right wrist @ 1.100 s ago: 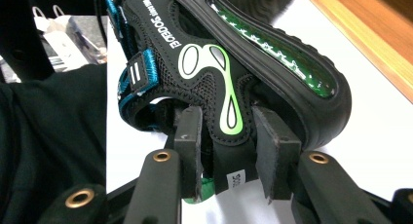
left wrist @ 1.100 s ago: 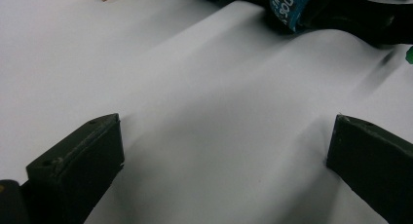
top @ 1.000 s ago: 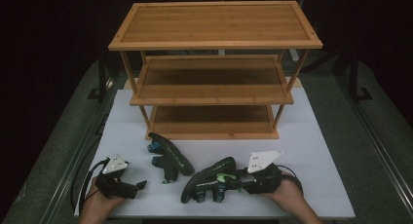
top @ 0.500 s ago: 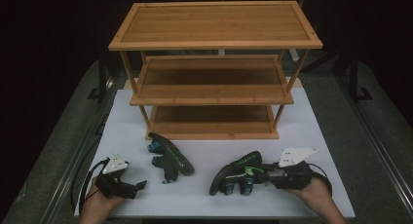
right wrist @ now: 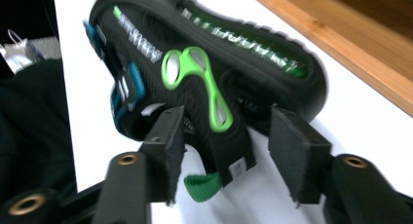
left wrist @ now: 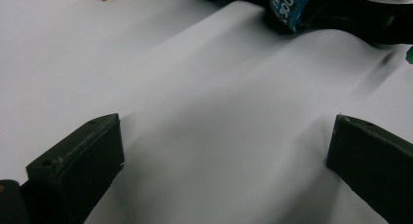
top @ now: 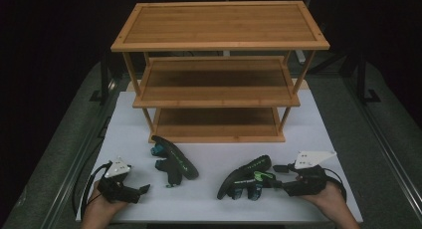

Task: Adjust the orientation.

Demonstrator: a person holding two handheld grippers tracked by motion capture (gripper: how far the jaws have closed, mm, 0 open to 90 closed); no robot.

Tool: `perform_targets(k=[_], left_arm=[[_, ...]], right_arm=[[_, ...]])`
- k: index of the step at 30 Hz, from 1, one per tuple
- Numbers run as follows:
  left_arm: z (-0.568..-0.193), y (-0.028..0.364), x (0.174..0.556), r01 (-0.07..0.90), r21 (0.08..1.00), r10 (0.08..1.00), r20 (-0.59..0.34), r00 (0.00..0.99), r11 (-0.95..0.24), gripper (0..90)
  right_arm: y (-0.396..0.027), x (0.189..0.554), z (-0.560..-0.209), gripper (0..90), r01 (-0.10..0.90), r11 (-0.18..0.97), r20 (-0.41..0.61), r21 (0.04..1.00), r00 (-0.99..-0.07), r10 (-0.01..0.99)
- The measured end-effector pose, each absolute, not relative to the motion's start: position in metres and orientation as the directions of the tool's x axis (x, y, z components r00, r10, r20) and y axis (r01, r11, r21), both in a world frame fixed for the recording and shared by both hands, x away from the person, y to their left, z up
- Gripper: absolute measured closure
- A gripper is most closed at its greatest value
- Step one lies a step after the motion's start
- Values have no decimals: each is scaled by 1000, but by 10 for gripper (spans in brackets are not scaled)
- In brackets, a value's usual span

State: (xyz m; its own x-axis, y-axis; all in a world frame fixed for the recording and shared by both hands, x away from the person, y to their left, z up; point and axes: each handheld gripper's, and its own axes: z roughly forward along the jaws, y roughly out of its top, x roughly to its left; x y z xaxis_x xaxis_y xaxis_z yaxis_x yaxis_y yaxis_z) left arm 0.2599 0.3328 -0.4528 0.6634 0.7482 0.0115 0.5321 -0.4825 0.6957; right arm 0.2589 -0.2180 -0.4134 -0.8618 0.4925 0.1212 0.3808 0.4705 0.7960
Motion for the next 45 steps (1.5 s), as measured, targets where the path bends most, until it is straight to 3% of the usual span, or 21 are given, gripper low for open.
perform_targets(k=[9,14,20,28,35,42,45], left_arm=[[-453,333,260,532,695,747,12,665,-484,0],[-452,333,260,530,696,747,13,665,-484,0],[-451,331,259,519,698,737,18,676,-493,0],[-438,317,256,477,748,703,-19,711,-462,7],[-426,300,253,435,794,646,-71,760,-424,147],[-424,292,254,412,799,631,-52,774,-439,152],[-424,295,257,401,802,626,-43,779,-443,220]], right_arm=[[-247,263,-412,296,436,391,91,810,-754,651],[-251,274,-430,181,523,395,41,755,-640,768],[-256,282,-449,146,598,368,34,712,-554,832],[-254,283,-457,104,602,370,20,707,-541,841],[-254,282,-458,104,601,368,22,709,-540,841],[-254,282,-458,105,601,368,23,710,-541,841],[-254,282,-458,104,602,367,23,709,-540,841]])
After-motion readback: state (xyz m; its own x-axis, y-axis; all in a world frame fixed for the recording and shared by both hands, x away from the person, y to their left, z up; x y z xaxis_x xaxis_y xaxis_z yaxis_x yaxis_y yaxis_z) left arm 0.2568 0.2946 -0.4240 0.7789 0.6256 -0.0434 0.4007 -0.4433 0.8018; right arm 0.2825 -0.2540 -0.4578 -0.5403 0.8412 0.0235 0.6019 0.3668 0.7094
